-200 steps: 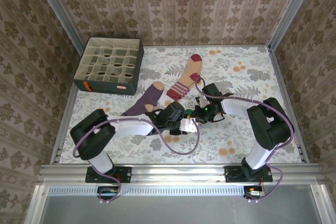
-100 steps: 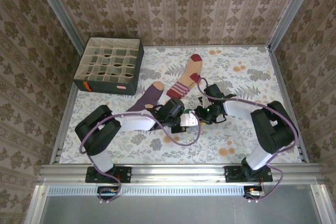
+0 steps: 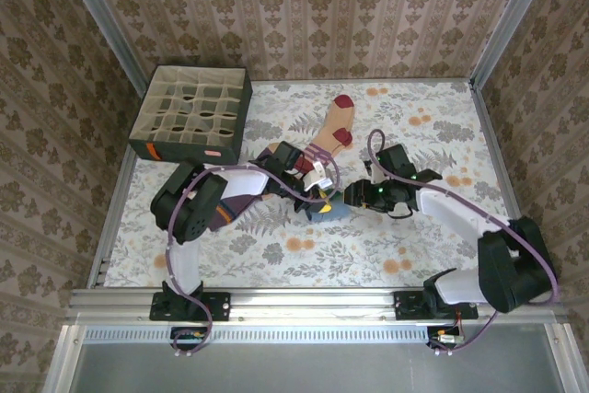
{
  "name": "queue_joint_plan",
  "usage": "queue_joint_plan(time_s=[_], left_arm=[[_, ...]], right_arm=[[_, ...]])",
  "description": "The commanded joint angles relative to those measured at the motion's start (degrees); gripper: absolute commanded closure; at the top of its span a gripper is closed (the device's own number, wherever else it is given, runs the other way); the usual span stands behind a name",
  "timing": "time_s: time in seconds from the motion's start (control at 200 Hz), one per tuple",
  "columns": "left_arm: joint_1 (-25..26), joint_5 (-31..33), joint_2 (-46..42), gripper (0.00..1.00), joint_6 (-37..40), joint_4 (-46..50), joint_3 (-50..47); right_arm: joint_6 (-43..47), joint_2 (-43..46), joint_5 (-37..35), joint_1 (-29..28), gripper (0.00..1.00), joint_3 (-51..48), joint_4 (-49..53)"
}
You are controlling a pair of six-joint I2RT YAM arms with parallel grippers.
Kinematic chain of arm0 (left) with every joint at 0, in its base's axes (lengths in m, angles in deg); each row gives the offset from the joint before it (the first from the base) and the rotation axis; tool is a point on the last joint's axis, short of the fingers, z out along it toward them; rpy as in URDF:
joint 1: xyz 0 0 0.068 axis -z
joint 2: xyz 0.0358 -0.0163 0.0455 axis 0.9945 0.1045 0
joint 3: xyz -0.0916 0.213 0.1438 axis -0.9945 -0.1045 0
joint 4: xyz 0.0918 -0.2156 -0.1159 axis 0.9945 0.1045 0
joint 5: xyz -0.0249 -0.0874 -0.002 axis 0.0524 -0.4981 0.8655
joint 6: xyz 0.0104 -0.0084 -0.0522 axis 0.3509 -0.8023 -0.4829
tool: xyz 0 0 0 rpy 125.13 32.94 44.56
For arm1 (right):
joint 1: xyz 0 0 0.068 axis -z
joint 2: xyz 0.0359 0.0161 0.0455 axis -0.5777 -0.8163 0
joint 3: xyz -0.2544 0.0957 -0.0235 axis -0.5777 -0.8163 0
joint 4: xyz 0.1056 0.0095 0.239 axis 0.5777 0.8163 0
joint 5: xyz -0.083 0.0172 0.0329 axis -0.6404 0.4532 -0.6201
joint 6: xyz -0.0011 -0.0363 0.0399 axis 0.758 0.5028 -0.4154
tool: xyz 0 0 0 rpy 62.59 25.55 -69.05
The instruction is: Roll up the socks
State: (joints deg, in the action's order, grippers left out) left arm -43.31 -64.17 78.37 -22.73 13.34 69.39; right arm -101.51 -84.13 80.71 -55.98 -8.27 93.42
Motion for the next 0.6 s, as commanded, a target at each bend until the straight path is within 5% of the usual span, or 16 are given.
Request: queue_joint_plan(time_s=[0.0,0.235,0.415,0.595], left_arm=[[-0.5,0.0,2.8,1.00,-2.8,4.8,-1.6],[-0.5,-1.3,4.0,1.00,-3.8,2.5,-2.2],[-0.4,-0.8,3.4,1.00,-2.6,2.7,-2.6],[-0.4,-0.5,3.6,1.00,-0.2,5.5,-1.7]], right_arm=[[-0.7,-5.3,0.4,-1.5,0.45,1.8,-2.5],[-0.4,-14.9,0.8,-3.6,0.46,5.6,-5.3],[-0.4,-19.6,1.9,-4.1,0.64,4.7,-6.3],[-1.4,-14.8,1.4,-3.9,0.58,0.5,-6.7]])
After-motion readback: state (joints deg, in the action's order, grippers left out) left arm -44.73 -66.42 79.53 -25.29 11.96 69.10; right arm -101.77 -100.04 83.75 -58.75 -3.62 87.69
